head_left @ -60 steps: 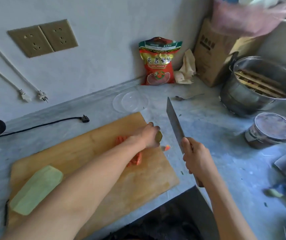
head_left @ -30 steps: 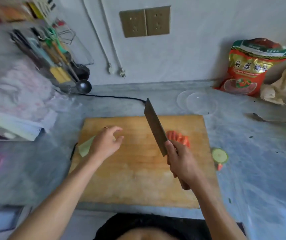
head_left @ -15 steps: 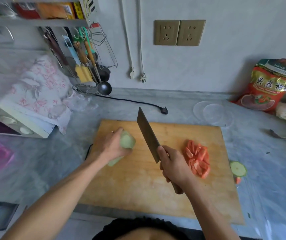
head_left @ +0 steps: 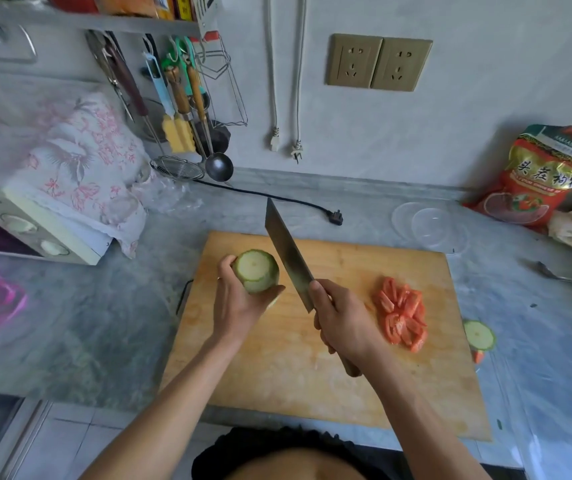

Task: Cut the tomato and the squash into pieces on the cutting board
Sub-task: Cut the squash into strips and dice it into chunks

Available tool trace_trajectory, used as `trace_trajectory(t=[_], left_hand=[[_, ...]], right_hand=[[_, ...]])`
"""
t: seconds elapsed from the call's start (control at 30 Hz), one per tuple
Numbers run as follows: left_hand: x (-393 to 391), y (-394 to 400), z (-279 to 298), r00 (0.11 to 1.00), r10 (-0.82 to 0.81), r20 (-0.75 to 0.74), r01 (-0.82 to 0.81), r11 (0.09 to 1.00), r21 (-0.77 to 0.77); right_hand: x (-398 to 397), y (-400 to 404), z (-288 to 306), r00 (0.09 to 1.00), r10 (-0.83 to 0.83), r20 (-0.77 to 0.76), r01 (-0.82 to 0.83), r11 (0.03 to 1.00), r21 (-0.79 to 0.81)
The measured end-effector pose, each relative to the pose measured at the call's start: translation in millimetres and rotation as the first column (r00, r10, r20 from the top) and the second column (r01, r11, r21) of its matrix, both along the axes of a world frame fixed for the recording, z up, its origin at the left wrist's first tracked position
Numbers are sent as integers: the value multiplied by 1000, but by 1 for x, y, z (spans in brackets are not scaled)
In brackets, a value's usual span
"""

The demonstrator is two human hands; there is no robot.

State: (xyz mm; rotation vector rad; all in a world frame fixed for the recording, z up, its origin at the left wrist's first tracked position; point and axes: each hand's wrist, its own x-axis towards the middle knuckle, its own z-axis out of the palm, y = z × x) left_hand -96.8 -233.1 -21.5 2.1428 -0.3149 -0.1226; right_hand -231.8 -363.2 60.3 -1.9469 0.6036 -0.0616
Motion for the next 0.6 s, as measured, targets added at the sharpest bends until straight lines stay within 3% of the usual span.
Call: trace_trajectory(t=[0.17, 0.37, 0.6], left_hand=[[5, 16, -5, 992, -120, 27, 118, 991, 56], [0, 33, -2, 874, -223, 433, 170, 973, 157], [-10, 32, -6, 840, -215, 498, 144, 973, 179]], right_hand=[[-2, 3, 8, 999, 37, 15, -35, 993, -111], [-7, 6, 30, 990, 121, 73, -109, 982, -151], [-5, 3, 45, 972, 235, 14, -228, 955, -190]])
